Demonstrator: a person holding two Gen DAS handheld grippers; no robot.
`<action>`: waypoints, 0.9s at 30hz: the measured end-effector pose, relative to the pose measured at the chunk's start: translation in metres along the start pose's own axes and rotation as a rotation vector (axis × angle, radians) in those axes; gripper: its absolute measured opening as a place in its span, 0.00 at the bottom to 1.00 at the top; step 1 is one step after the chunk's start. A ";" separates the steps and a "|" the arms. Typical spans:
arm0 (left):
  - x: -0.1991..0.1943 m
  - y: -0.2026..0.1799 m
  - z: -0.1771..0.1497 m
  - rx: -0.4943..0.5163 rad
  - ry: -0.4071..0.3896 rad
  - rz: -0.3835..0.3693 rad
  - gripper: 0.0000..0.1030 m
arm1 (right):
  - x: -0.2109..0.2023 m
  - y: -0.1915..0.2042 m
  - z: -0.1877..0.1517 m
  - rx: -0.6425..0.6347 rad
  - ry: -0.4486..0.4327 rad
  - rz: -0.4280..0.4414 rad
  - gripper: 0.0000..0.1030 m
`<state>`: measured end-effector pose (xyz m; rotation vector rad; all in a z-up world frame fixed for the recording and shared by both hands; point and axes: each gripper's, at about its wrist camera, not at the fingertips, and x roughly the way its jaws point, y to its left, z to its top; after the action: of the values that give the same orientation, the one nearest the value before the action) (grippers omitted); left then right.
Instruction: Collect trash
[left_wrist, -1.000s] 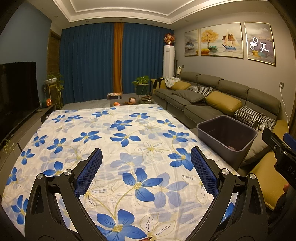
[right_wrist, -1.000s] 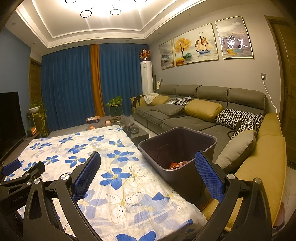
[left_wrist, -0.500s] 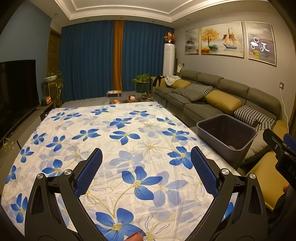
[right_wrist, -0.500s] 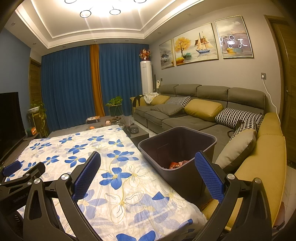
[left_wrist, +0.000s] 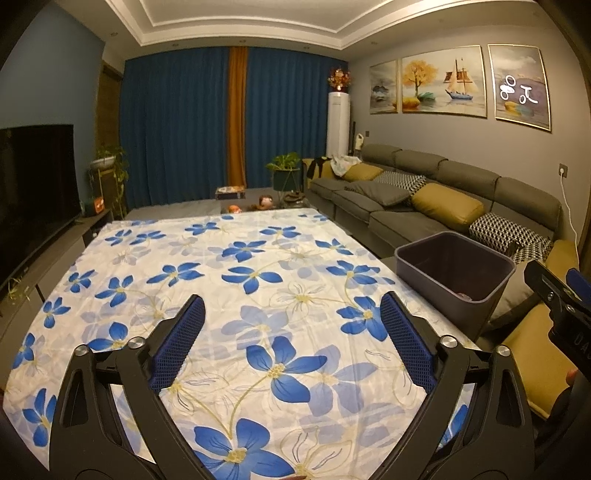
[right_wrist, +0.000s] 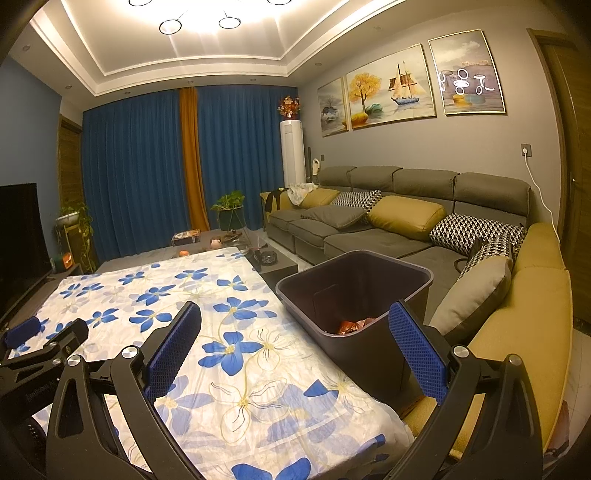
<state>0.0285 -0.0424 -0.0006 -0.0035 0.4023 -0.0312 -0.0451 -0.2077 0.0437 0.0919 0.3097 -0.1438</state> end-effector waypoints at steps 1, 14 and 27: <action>0.000 -0.001 0.000 0.005 -0.004 0.007 0.83 | 0.000 0.000 -0.001 0.001 0.001 0.001 0.95; 0.004 0.000 0.000 0.003 0.045 0.008 0.94 | -0.001 0.002 -0.004 0.001 0.000 0.003 0.95; 0.004 0.001 -0.001 -0.004 0.049 0.009 0.94 | 0.001 0.001 -0.008 0.002 0.002 0.006 0.95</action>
<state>0.0319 -0.0413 -0.0029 -0.0052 0.4512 -0.0219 -0.0467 -0.2058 0.0359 0.0950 0.3116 -0.1377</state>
